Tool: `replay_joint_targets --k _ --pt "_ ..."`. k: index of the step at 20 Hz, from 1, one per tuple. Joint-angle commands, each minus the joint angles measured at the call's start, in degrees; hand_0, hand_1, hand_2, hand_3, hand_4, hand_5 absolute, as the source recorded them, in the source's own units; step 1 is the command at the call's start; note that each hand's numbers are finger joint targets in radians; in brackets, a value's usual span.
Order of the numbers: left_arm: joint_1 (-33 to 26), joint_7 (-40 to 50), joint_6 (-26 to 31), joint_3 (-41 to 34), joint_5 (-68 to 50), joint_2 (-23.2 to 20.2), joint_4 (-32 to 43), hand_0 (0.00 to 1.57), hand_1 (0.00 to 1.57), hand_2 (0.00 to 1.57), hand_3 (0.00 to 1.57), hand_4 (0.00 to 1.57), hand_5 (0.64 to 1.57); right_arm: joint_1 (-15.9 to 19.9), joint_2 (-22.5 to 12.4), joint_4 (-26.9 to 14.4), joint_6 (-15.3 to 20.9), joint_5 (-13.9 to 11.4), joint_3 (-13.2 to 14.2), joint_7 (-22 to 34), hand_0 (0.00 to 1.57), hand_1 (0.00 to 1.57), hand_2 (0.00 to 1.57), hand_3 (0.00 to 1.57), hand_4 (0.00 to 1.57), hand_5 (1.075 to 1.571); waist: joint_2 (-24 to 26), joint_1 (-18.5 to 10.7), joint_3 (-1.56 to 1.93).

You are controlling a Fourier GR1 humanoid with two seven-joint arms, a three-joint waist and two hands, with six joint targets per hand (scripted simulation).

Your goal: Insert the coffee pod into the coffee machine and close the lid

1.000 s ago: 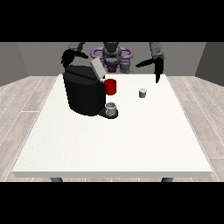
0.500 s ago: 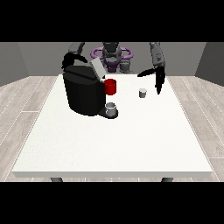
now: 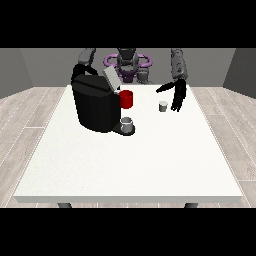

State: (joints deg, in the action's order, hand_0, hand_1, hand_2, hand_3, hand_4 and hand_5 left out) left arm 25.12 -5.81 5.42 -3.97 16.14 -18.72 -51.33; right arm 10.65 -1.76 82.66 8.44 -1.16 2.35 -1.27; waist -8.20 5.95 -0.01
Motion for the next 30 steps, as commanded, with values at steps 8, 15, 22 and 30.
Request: replay_joint_targets --k 8,15,22,30 --pt "2.1 -3.0 -3.6 2.2 8.4 -1.8 9.0 0.58 0.58 0.72 0.47 0.00 1.571 0.0 1.1 -3.3 0.5 0.3 -0.8 -2.7 0.00 0.00 0.00 0.00 0.39 1.571 -1.7 1.0 0.01" --pt "3.6 -5.8 -9.6 3.8 14.0 -0.2 13.0 0.67 0.67 0.81 0.55 0.00 1.571 -0.3 1.7 -1.5 3.1 -1.0 -3.5 0.3 0.00 0.00 0.00 0.00 0.52 1.571 0.3 1.6 -0.01" --pt "8.2 -8.0 -13.1 -0.1 14.9 -3.2 17.4 0.82 0.82 0.97 0.74 0.39 1.571 0.9 -0.2 -0.6 0.1 0.4 -1.4 0.9 0.00 0.00 0.00 0.00 0.51 1.571 -1.3 3.1 -0.01" --pt "9.8 -7.3 -15.9 2.6 20.8 -3.6 19.8 1.03 1.03 1.11 0.89 0.29 1.571 1.4 1.1 -1.0 1.0 0.8 -1.4 0.1 0.00 0.00 0.00 0.00 0.49 1.571 -2.2 4.0 -0.02"
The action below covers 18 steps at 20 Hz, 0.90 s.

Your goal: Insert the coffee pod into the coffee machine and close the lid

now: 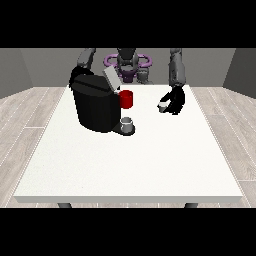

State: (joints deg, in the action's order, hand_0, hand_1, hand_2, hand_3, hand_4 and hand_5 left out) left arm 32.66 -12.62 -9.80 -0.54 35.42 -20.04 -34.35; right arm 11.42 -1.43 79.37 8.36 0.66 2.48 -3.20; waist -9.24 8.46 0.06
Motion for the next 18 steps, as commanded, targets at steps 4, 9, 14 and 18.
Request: replay_joint_targets --k 4,9,14,18 --pt "1.0 -5.6 0.0 -1.0 1.2 -1.5 2.6 1.27 1.27 1.40 1.36 0.51 1.571 -3.2 1.3 0.4 -0.5 0.3 -1.4 -2.4 0.00 0.00 0.00 0.00 0.40 1.571 0.0 0.6 -0.08" --pt "6.0 -7.2 6.6 -0.6 -0.4 -1.1 -1.4 1.45 1.45 1.45 1.39 0.62 1.571 1.4 0.8 -4.9 1.3 1.4 2.3 -1.6 0.00 0.00 0.00 0.00 0.44 1.571 0.6 -2.2 -0.06" --pt "11.5 -0.8 13.4 0.7 -0.1 -0.4 -4.8 1.29 1.29 1.36 1.34 0.56 1.571 2.0 -1.3 -9.4 -0.2 1.7 3.8 -3.0 0.00 0.00 0.00 0.00 0.49 1.571 4.2 -3.0 -0.04" --pt "12.6 -2.4 13.9 -1.0 -0.5 -2.1 -4.3 1.23 1.23 1.32 1.29 0.57 1.571 -1.8 0.7 -5.5 -1.5 -0.3 -1.3 -2.3 0.00 0.00 0.00 0.00 0.44 1.571 5.2 1.0 -0.07"
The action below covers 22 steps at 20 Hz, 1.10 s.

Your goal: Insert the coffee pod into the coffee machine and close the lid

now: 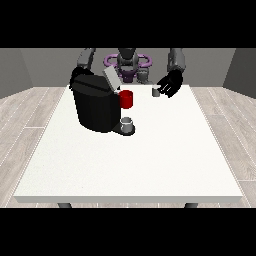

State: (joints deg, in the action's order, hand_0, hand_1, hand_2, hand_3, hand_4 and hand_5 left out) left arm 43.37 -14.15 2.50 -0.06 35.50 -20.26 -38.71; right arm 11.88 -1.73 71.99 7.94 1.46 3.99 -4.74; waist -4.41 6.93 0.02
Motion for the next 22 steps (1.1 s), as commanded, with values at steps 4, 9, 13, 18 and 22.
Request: replay_joint_targets --k 4,9,13,18,22 --pt "6.3 1.5 4.2 -1.2 -0.5 -0.8 -3.0 1.25 1.25 1.33 1.28 0.54 1.571 0.6 0.2 -1.9 -2.2 1.3 0.3 -4.5 0.00 0.00 0.00 0.00 0.49 1.571 -1.2 1.3 0.00" --pt "9.5 4.4 5.7 -4.2 -1.2 -3.1 -1.3 1.25 1.25 1.33 1.28 0.54 1.571 3.6 -2.5 0.9 -3.6 2.6 0.9 0.6 0.00 0.00 0.00 0.00 0.50 1.571 -2.2 3.8 -0.01" --pt "11.4 4.3 4.4 -4.3 -0.4 -3.1 -2.8 1.07 1.07 1.22 1.23 0.52 1.571 3.5 -2.0 0.5 -4.0 3.2 1.4 -2.5 0.00 0.00 0.00 0.00 0.50 1.571 -2.9 4.1 0.00" --pt "16.9 6.9 4.6 -7.3 -1.2 -5.7 -0.2 1.21 1.21 1.25 1.19 0.49 1.571 3.3 0.3 3.9 -0.3 -1.3 -3.5 -0.9 0.00 0.00 0.00 0.00 0.49 1.571 -5.5 8.1 -0.02" --pt "22.4 8.6 7.9 -7.6 -1.4 -7.3 -0.3 1.26 1.26 1.32 1.26 0.49 1.571 8.2 -1.8 3.5 -1.5 0.7 -0.9 0.7 0.00 0.00 0.00 0.00 0.51 1.571 -7.6 8.4 0.00"
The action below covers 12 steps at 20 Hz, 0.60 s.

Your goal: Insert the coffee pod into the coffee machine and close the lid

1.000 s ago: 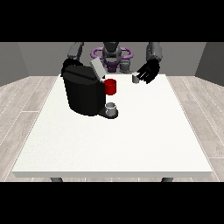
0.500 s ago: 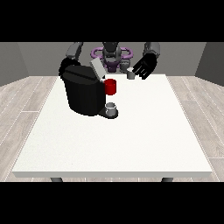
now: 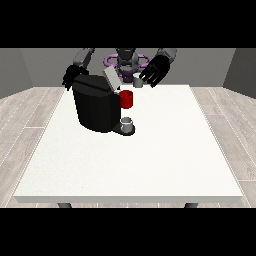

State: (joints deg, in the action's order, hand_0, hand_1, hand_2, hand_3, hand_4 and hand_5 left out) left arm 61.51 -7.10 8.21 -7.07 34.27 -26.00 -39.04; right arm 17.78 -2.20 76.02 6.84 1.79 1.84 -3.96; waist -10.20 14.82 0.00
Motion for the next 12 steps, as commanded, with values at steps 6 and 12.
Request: replay_joint_targets --k 6,12 --pt "3.5 0.3 -1.5 -0.9 1.3 -1.4 1.6 1.28 1.28 1.31 1.23 0.50 1.571 0.3 0.4 2.9 2.3 -2.0 -0.8 -0.2 0.00 0.00 0.00 0.00 0.52 1.571 -3.3 2.9 0.00" --pt "4.3 -0.6 -0.7 -0.2 1.7 -0.2 1.9 1.31 1.31 1.33 1.23 0.49 1.571 1.6 1.1 1.9 3.6 -2.1 -0.1 -1.1 0.00 0.00 0.00 0.00 0.52 1.571 -5.1 1.5 0.01"
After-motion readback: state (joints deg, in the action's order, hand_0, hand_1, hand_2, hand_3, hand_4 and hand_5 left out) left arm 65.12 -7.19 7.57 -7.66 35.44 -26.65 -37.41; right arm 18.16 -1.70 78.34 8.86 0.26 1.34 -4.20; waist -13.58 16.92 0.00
